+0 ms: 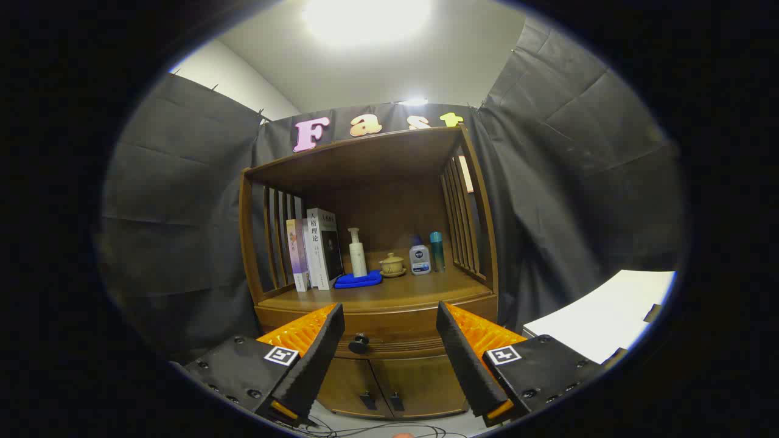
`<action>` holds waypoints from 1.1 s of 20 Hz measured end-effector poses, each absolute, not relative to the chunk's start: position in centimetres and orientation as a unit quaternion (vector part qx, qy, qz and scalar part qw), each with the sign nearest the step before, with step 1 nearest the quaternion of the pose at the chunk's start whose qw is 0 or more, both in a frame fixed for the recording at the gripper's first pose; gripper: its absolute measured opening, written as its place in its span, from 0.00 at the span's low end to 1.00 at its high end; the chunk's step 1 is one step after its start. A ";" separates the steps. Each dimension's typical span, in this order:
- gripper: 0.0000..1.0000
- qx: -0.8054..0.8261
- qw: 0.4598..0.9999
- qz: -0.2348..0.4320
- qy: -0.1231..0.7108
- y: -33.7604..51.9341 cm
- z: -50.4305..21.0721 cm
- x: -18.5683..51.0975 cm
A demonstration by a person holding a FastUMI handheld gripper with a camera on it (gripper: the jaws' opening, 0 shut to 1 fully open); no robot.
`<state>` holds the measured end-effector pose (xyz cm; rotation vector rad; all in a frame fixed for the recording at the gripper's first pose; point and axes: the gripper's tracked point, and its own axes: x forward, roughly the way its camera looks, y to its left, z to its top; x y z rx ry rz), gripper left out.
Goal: Pull open the drawer, take out the items inside it, and place them on the countertop above the cabinet.
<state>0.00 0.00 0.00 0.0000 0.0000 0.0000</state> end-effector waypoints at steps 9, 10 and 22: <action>0.96 -0.001 1.000 -0.003 0.000 0.1 -0.2 0.3; 0.96 -0.002 1.000 0.000 0.002 0.6 -0.5 0.3; 0.98 -0.017 1.000 0.022 0.006 3.5 -1.3 0.9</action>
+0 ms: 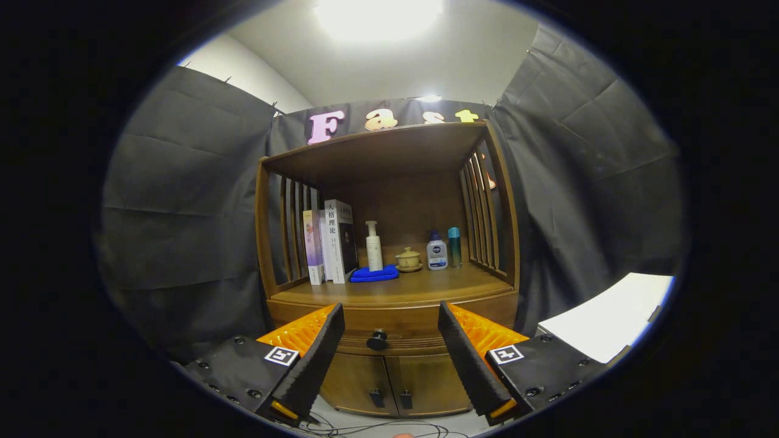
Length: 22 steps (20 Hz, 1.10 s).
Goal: Pull open the drawer, take out the items inside it, and place them on the countertop above the cabinet.
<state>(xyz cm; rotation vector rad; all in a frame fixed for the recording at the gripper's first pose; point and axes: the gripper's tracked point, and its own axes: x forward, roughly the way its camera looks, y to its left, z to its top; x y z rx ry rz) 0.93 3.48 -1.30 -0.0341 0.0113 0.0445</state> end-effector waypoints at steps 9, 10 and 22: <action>0.98 -0.017 0.999 0.024 0.012 4.2 -2.0 2.4; 0.98 -0.023 0.999 0.025 0.012 4.3 -2.1 2.3; 0.98 -0.015 0.999 0.034 0.013 6.0 -3.6 8.5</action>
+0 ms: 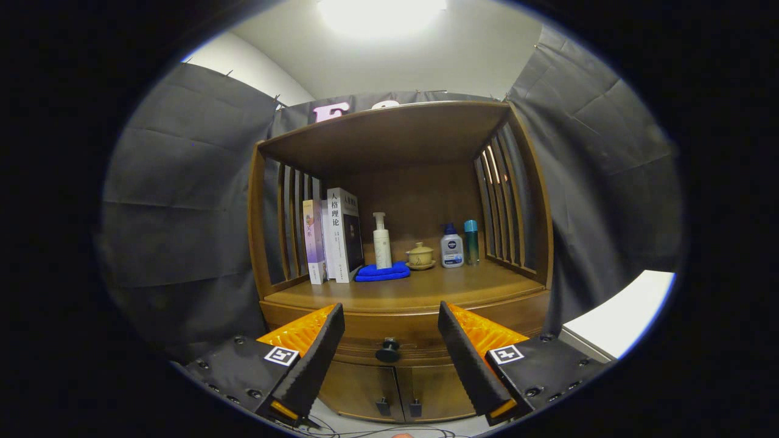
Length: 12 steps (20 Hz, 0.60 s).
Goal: Pull open the drawer, take out the items inside it, and place them on the countertop above the cabinet.
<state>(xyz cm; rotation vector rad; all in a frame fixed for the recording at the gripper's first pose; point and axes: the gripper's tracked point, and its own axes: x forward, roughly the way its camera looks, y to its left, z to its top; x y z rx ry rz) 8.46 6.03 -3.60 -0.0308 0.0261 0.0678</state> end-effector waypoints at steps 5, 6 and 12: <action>0.98 -0.016 0.999 0.040 0.023 7.3 -5.7 12.5; 0.98 -0.021 0.999 0.040 0.027 7.5 -6.3 13.4; 0.98 -0.028 0.997 0.027 0.061 7.6 -10.7 16.4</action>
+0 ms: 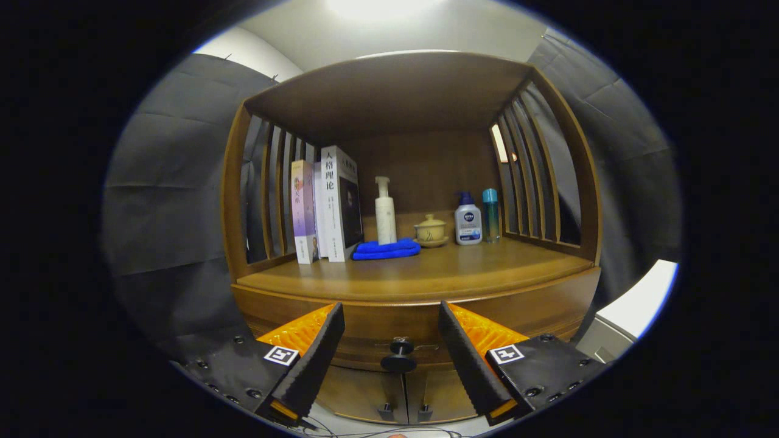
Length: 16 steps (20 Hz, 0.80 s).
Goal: Pull open the drawer, take out the items inside it, and place them on the countertop above the cabinet.
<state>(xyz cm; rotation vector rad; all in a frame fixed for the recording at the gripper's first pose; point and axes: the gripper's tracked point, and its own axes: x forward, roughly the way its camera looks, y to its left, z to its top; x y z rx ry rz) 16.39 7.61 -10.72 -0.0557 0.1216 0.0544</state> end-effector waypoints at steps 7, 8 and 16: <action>0.98 -0.039 0.994 0.018 0.099 7.8 -15.4 17.7; 0.98 -0.039 0.994 0.014 0.106 7.6 -16.1 17.9; 0.84 -0.024 0.991 0.000 0.134 6.9 -19.1 18.7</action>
